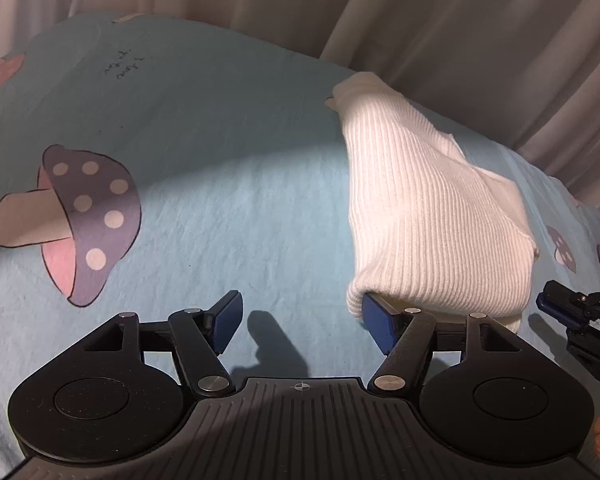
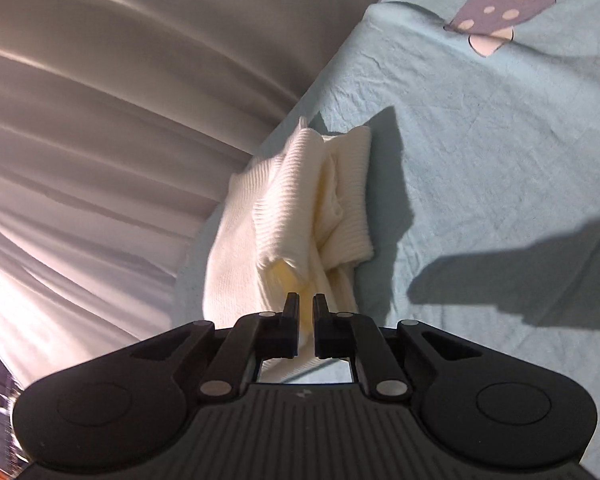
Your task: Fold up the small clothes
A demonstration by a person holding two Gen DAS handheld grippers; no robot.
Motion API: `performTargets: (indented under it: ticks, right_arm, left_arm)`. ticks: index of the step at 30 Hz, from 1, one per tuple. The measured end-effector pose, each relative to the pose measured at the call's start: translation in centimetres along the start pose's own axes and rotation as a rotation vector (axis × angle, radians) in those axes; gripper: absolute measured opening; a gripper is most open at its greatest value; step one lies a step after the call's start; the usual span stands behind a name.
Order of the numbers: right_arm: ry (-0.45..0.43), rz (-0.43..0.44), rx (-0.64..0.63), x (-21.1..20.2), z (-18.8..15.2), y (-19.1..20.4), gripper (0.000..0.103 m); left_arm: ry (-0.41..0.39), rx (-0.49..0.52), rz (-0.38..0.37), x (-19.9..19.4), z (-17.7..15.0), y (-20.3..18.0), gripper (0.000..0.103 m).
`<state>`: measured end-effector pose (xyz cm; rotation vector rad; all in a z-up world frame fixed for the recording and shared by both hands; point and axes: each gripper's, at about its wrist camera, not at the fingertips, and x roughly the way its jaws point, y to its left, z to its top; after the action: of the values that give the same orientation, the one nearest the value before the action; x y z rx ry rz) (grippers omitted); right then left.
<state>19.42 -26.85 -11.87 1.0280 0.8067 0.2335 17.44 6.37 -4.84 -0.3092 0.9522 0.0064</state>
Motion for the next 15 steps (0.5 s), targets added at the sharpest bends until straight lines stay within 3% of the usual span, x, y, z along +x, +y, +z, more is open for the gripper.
performTargets:
  ticks: [2, 4, 5, 9, 15]
  right_arm:
    - [0.030, 0.057, 0.081, 1.3, 0.3, -0.4, 0.016]
    - [0.050, 0.068, 0.111, 2.0, 0.2, -0.6, 0.036]
    - [0.060, 0.063, 0.110, 2.3, 0.1, -0.6, 0.038]
    - [0.139, 0.104, 0.120, 3.0, -0.6, -1.0, 0.039]
    - [0.200, 0.091, 0.147, 3.0, -1.5, -2.7, 0.039]
  left_arm:
    - [0.012, 0.004, 0.000, 0.1, 0.2, -0.2, 0.072]
    - [0.012, 0.020, 0.002, -0.1, 0.3, -0.4, 0.072]
    - [0.010, 0.026, 0.005, -0.3, 0.3, -0.5, 0.072]
    - [-0.011, 0.007, 0.013, -0.9, 0.6, 0.0, 0.076]
    - [-0.033, -0.043, 0.028, -1.5, 1.1, 0.8, 0.077]
